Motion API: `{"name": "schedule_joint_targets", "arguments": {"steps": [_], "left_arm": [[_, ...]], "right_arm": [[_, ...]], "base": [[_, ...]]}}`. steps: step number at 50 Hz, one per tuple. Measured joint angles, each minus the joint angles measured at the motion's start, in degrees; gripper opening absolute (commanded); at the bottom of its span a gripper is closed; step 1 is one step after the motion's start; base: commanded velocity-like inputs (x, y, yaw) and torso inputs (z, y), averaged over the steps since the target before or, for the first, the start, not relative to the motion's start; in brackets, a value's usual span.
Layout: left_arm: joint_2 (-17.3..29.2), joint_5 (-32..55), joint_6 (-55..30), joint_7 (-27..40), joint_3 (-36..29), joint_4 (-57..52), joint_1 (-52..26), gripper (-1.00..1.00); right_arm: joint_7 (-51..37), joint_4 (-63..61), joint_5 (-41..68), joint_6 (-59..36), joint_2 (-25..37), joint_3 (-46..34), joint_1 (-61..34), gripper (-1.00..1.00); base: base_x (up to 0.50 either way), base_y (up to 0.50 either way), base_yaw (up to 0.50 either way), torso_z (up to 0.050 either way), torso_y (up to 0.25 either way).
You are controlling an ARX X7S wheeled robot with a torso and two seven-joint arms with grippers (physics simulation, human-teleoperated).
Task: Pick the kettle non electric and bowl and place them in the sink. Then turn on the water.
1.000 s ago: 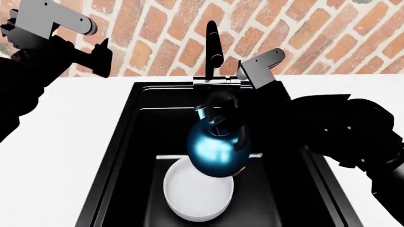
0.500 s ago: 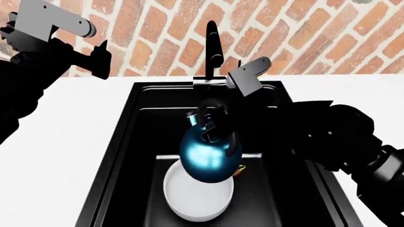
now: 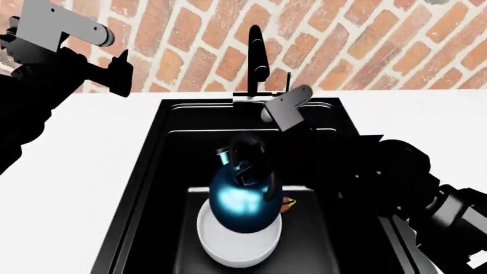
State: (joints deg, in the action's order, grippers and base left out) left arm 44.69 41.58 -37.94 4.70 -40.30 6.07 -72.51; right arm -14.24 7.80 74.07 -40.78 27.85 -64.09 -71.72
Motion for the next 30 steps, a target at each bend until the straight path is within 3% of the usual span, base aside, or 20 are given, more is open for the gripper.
{"name": "schedule_joint_targets", "arguments": {"steps": [30], "left_arm": [[-0.1,-0.3,0.5,-0.1,0.0,0.5,0.4,1.0]], "right_arm": [[0.0,-0.6,-1.1,0.3,-1.0,-0.7,2.1,-1.0]], "base": [[0.0,0.0,0.0,0.0,0.001]]}}
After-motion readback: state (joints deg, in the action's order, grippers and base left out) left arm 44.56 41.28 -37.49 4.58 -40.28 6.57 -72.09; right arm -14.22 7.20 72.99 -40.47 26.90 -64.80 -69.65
